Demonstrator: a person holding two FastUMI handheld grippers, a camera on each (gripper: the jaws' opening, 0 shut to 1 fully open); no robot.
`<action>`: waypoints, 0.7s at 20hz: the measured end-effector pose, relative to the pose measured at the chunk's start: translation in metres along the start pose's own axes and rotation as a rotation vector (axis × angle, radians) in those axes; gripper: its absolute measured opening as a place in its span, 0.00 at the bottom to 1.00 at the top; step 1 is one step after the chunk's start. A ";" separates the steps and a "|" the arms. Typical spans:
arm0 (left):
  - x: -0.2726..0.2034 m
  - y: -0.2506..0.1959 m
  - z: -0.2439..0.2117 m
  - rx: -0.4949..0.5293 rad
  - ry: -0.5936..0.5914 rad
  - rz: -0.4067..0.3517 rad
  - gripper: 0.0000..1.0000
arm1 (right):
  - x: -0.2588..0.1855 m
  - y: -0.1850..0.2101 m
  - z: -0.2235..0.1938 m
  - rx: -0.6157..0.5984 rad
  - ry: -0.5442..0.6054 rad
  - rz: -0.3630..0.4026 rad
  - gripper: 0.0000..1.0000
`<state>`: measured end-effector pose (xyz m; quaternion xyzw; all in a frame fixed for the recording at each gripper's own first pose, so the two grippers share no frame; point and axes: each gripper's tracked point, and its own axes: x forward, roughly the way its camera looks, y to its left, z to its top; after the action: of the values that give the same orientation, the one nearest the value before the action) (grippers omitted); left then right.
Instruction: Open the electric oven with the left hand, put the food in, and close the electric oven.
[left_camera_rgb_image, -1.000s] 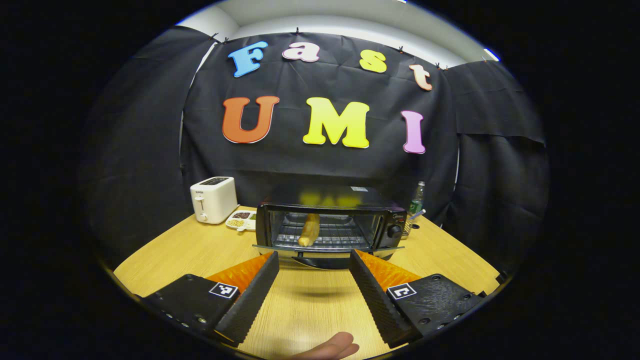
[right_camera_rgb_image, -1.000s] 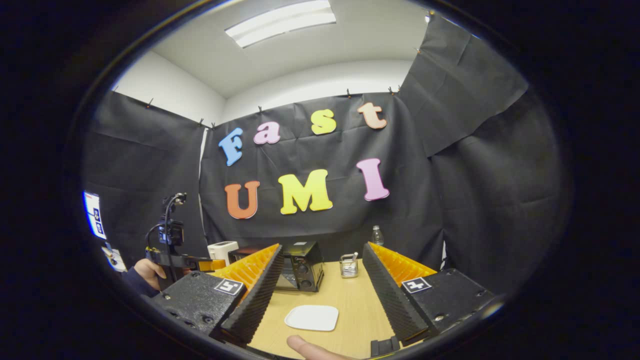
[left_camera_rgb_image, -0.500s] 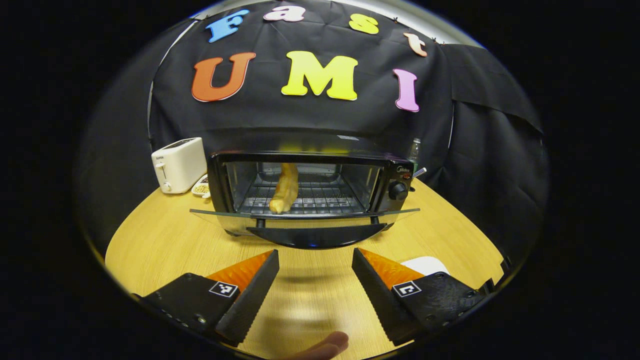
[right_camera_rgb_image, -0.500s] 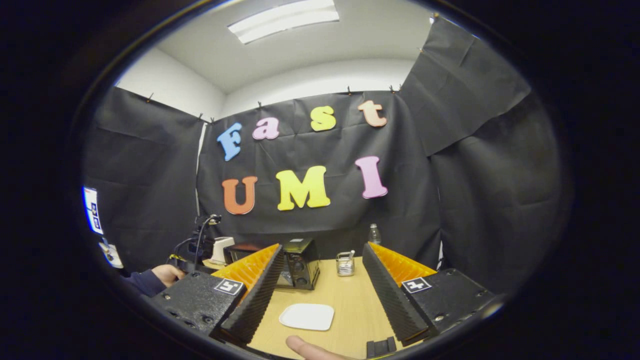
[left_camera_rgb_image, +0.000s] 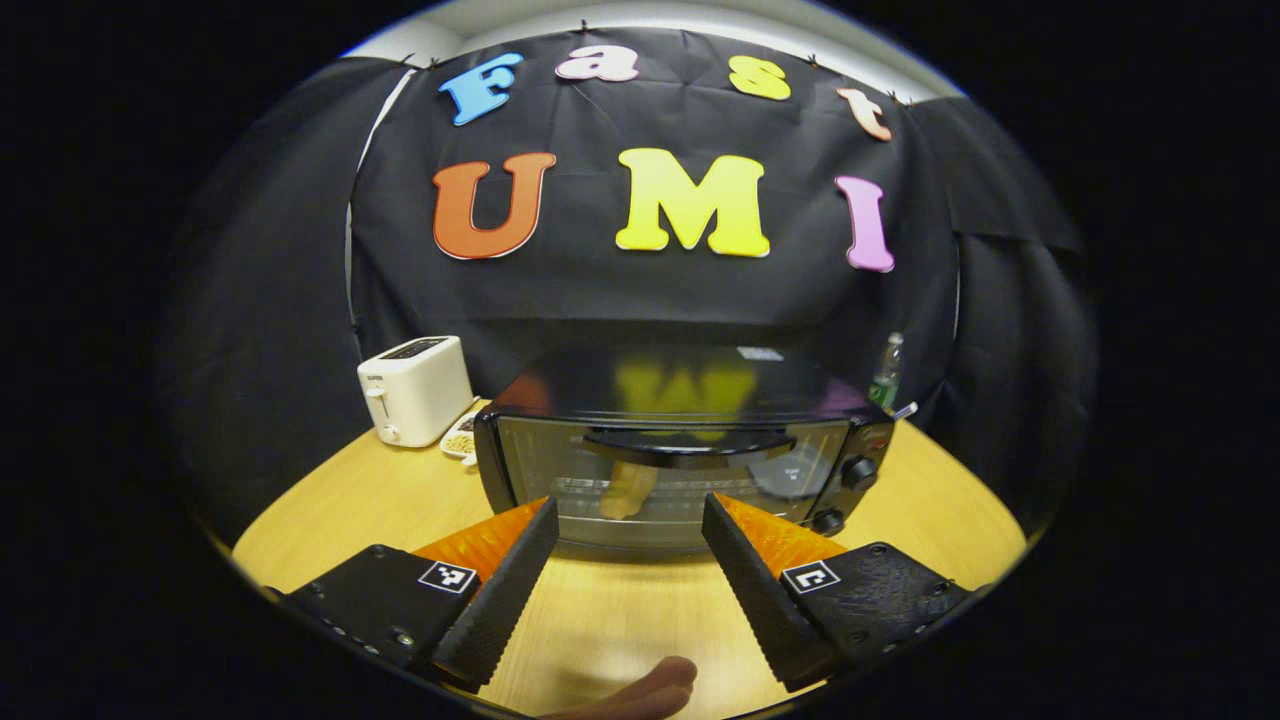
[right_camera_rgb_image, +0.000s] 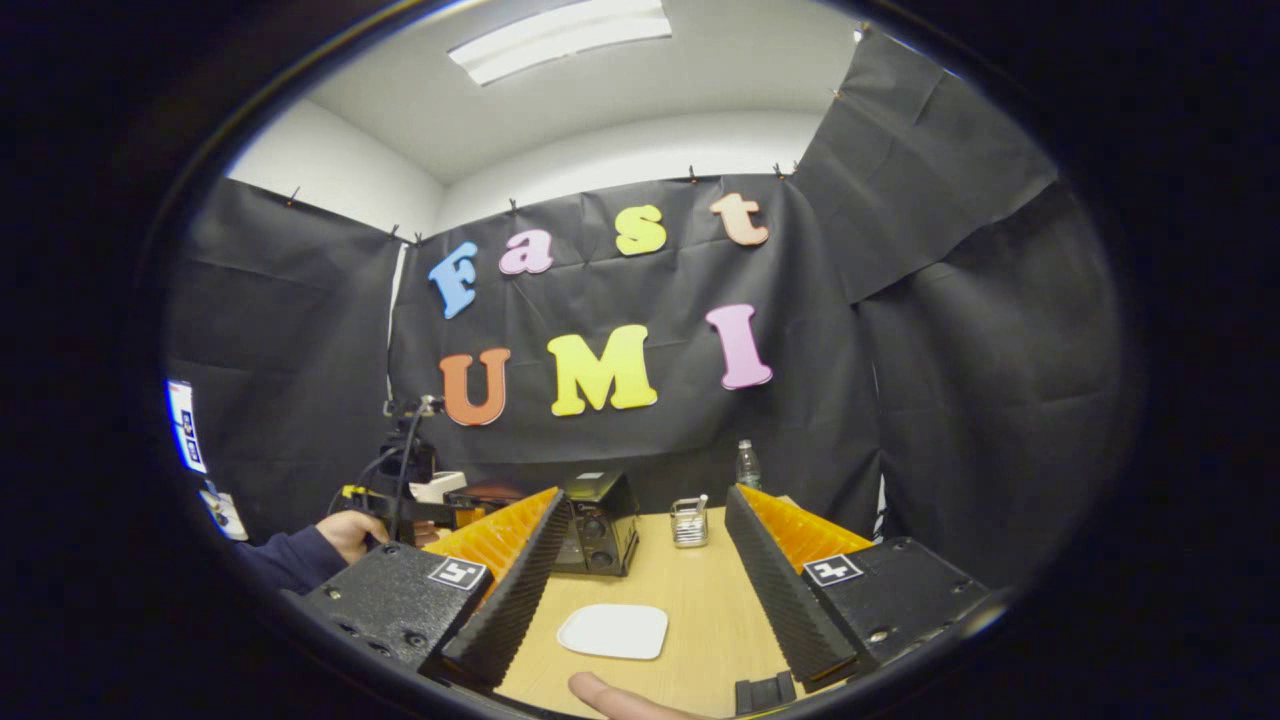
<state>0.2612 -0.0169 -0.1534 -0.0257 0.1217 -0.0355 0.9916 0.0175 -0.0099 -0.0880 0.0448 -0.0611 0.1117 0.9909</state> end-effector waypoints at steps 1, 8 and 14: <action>-0.014 -0.004 0.006 -0.030 -0.015 -0.028 0.94 | -0.001 0.000 0.003 0.001 -0.005 -0.001 0.96; -0.157 0.008 0.021 -0.005 -0.139 -0.004 0.92 | -0.009 0.011 0.003 0.001 -0.008 0.002 0.96; -0.266 0.010 0.020 0.045 -0.190 0.068 0.92 | -0.023 0.033 0.008 -0.026 -0.017 0.045 0.96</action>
<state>0.0087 0.0142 -0.0712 -0.0027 0.0270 -0.0020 0.9996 -0.0129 0.0166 -0.0806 0.0316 -0.0721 0.1328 0.9880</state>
